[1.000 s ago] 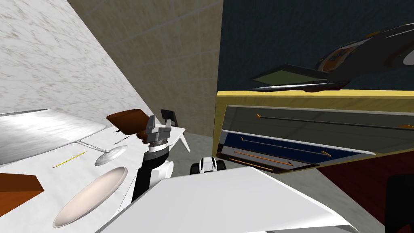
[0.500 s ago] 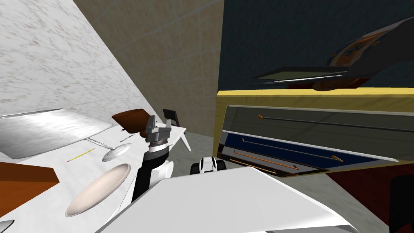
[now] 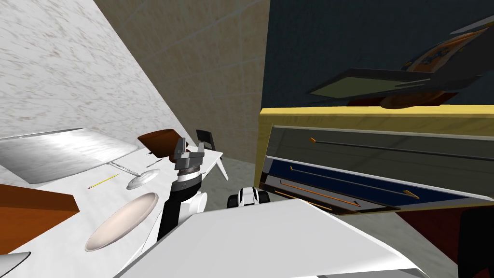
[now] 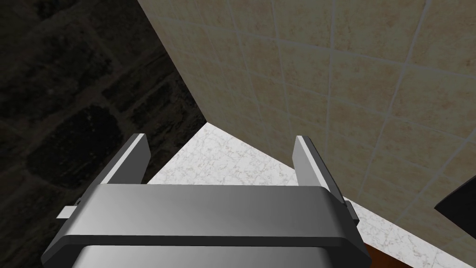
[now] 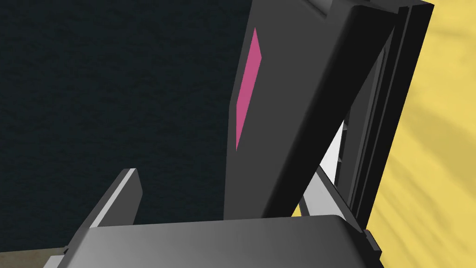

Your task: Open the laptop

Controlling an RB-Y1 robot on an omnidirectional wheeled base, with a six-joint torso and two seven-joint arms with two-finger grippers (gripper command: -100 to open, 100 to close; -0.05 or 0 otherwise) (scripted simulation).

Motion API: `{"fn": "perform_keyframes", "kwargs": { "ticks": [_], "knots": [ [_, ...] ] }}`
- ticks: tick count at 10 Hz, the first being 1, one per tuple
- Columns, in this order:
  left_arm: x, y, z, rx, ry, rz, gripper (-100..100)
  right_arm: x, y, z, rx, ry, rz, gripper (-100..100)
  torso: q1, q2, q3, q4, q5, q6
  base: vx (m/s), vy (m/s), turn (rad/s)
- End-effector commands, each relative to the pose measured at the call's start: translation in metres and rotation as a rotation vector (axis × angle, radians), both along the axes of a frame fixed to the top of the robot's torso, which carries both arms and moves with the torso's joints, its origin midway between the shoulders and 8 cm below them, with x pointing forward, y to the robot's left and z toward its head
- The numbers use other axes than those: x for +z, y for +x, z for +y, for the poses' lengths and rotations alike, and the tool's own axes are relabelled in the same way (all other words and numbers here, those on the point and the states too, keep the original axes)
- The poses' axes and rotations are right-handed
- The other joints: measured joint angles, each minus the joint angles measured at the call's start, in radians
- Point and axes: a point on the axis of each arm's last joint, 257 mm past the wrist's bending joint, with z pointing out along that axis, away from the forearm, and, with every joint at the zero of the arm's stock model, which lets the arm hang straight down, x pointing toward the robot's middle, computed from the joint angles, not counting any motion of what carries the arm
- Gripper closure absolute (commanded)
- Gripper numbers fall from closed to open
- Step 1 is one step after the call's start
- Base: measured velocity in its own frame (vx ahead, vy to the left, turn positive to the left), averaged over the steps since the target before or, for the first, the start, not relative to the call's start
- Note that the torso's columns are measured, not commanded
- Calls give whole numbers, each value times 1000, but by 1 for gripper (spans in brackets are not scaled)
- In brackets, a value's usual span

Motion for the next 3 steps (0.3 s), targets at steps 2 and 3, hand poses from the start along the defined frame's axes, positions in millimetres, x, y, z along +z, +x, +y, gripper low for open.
{"fn": "perform_keyframes", "kwargs": {
  "ticks": [2, 3],
  "knots": [
    [0, 0, 0, 0, 0, 0, 0, -2, 1, 0, 1, 2, 4, 0, -1, 0, 0, 0, -1, 0, 0, 0, 0],
    [0, 0, 0, 0, 0, 0, 0, -1, 0, 0, 1, 1, 2, 0, -2, 0, 1, -1, -2, 1, 0, 0, 0]
  ]
}}
